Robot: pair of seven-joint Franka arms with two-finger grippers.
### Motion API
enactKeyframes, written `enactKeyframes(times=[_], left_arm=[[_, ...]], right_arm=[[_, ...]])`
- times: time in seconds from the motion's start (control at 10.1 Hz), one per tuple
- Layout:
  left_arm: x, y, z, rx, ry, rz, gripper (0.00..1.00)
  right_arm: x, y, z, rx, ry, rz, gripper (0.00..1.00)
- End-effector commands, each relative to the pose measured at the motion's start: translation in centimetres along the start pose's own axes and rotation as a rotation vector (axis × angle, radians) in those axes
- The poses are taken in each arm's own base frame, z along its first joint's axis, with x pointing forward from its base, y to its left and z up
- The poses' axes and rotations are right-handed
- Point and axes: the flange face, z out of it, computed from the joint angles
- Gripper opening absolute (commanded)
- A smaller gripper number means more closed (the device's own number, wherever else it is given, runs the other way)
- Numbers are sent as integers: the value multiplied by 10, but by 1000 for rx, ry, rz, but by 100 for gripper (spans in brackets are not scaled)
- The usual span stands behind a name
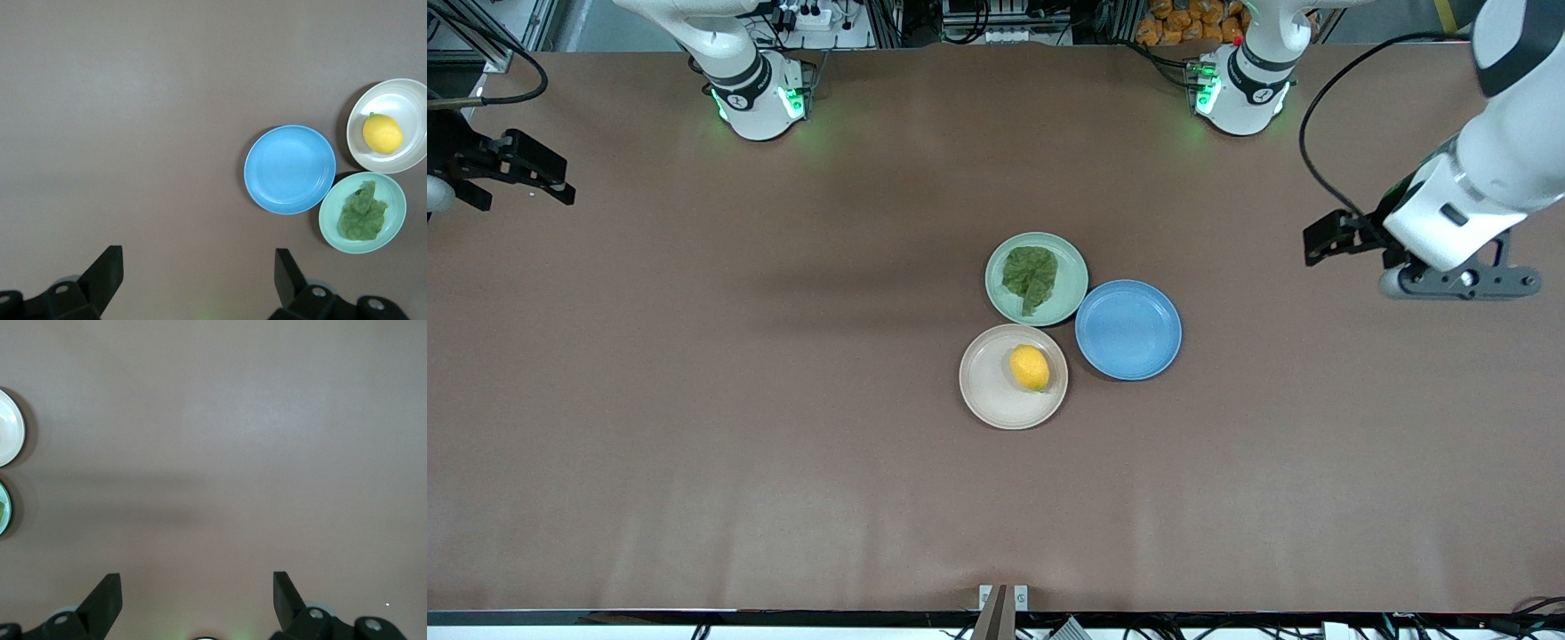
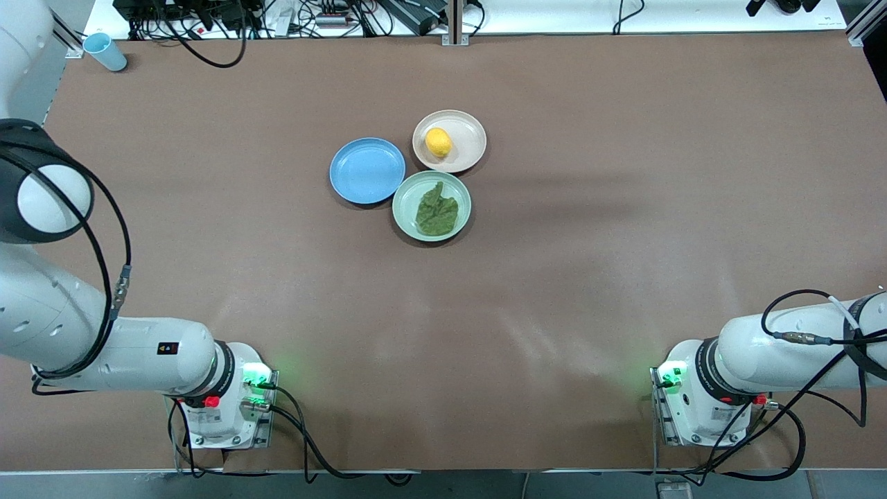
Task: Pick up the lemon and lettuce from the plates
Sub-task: 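Move the left gripper toward the lemon while the right gripper approaches the lettuce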
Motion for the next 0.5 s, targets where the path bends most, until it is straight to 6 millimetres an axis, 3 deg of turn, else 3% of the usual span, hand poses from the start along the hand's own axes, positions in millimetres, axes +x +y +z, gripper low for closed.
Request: enactKeyframes(times=[0.0,0.1,0.4], left_arm=[[19,21,34,-15,-43,-53,100],[23,34,51,-8,-68,-92,100],[51,52,99,-33,-66,-182,100]], right_arm=[[-8,0,0,14,-2,-12,100],[-7,-2,5,15,-8,-7,100],[0,-34,15,14,1,-4,100]])
